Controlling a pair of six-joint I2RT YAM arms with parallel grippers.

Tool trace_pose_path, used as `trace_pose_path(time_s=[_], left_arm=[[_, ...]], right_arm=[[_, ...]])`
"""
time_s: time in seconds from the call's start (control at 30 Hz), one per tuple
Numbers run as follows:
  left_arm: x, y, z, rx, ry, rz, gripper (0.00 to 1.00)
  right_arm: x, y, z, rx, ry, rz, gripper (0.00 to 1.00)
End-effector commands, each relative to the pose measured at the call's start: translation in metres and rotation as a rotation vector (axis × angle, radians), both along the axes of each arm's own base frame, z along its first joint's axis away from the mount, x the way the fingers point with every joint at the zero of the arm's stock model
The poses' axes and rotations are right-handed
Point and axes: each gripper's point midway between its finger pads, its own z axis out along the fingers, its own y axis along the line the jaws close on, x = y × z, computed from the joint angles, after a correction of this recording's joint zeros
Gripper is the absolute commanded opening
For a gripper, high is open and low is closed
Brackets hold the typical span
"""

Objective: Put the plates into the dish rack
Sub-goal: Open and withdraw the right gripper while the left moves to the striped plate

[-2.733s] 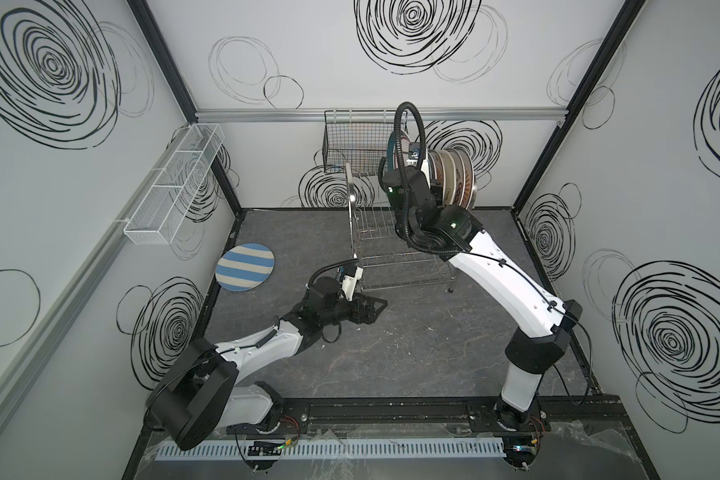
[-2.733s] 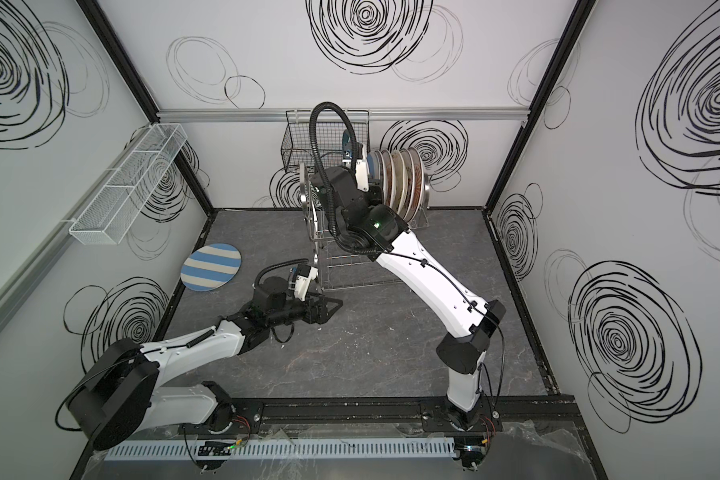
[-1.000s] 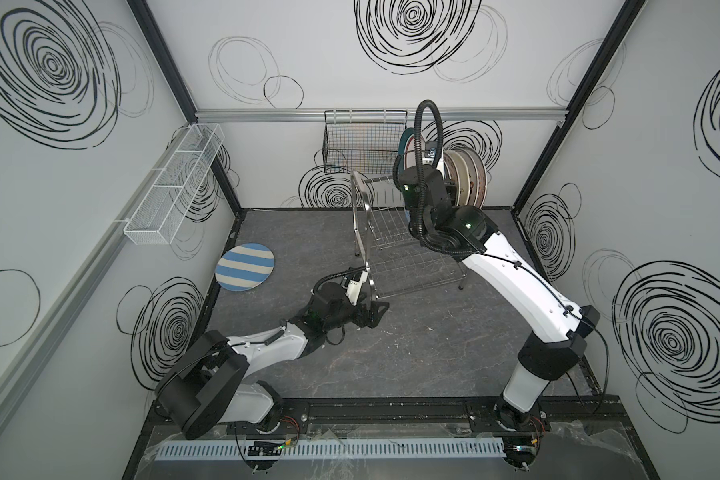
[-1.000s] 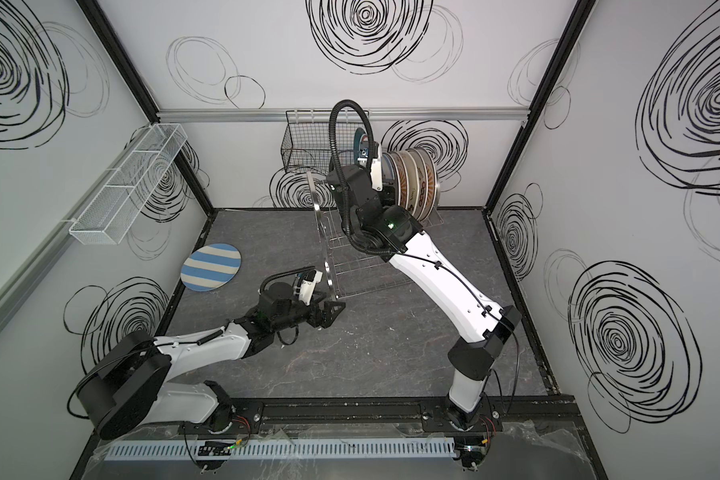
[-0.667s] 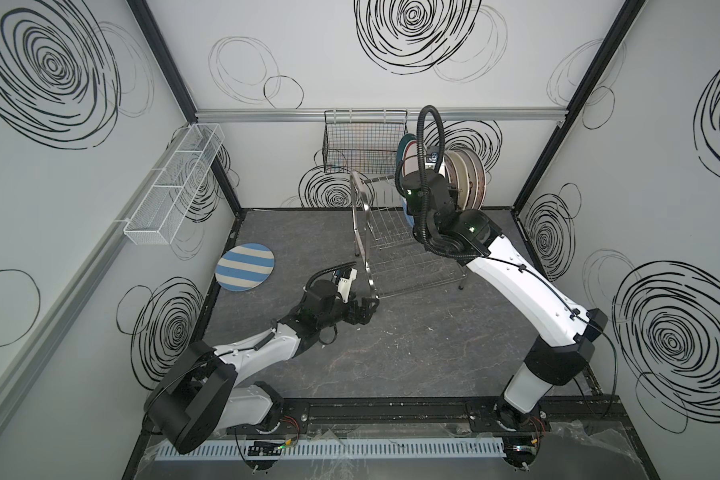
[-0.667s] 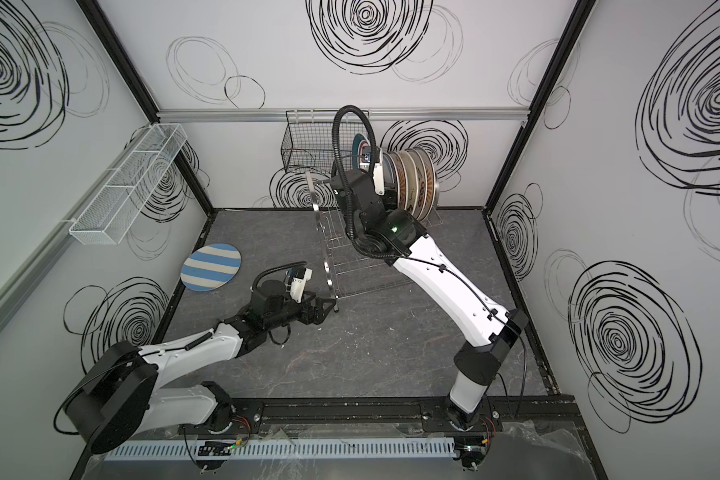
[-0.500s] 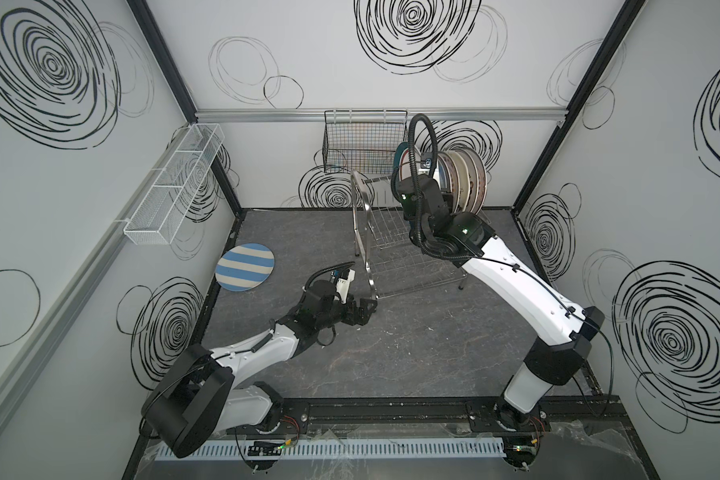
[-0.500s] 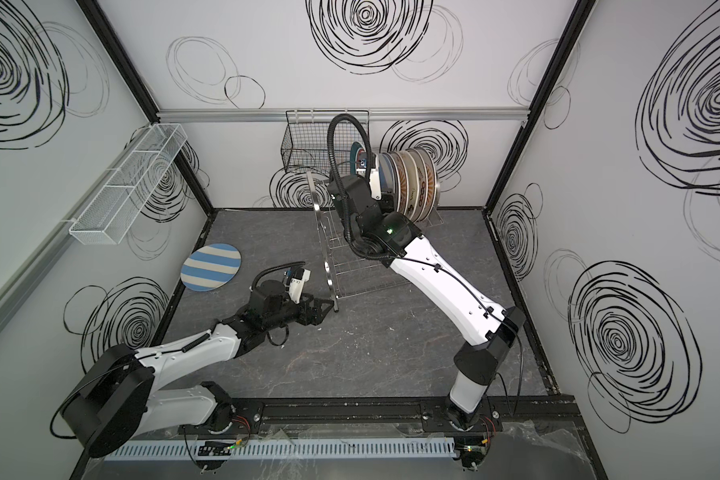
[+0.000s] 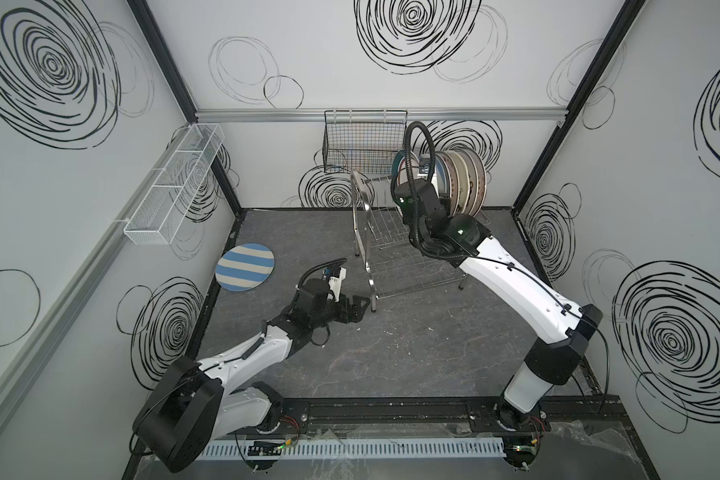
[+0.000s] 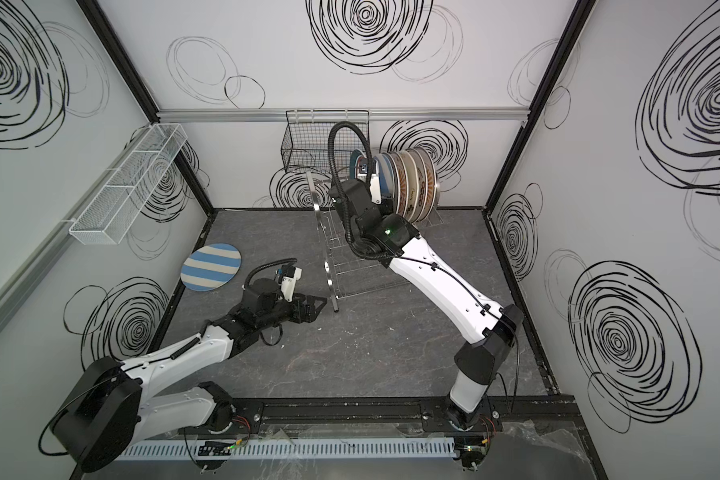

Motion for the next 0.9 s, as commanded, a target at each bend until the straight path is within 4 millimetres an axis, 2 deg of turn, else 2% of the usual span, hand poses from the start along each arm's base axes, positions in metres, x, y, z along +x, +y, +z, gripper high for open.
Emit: trace_pose_path(time_s=[0.0, 0.07, 0.17, 0.37, 0.47, 0.57, 0.7, 0.8, 0.87], left_arm=[[0.010, 0.009, 0.016, -0.011, -0.038, 0.057, 0.96], [0.015, 0.020, 0.014, -0.001, -0.032, 0.102, 0.96], [0.023, 0.036, 0.013, -0.002, -0.014, 0.157, 0.96], [0.031, 0.057, 0.018, -0.002, -0.010, 0.231, 0.96], [0.036, 0.067, 0.019, 0.025, -0.011, 0.268, 0.96], [0.046, 0.087, 0.019, 0.079, -0.004, 0.344, 0.96], [0.061, 0.112, 0.024, 0.126, -0.019, 0.453, 0.96], [0.070, 0.120, 0.028, 0.161, -0.020, 0.498, 0.96], [0.076, 0.122, 0.032, 0.183, -0.019, 0.510, 0.96]], right_arm=[[-0.006, -0.010, 0.020, 0.073, -0.054, -0.017, 0.03], [-0.007, -0.011, 0.021, 0.071, -0.054, -0.015, 0.14], [-0.010, -0.012, 0.025, 0.074, -0.056, -0.010, 0.24], [-0.016, -0.015, 0.034, 0.075, -0.064, 0.008, 0.29], [-0.019, -0.012, 0.044, 0.080, -0.070, 0.043, 0.35], [-0.026, -0.009, 0.057, 0.076, -0.074, 0.083, 0.44], [-0.041, -0.002, 0.079, 0.101, -0.089, 0.212, 0.56], [-0.063, 0.012, 0.092, 0.158, -0.124, 0.406, 0.68], [-0.080, 0.018, 0.094, 0.200, -0.156, 0.519, 0.72]])
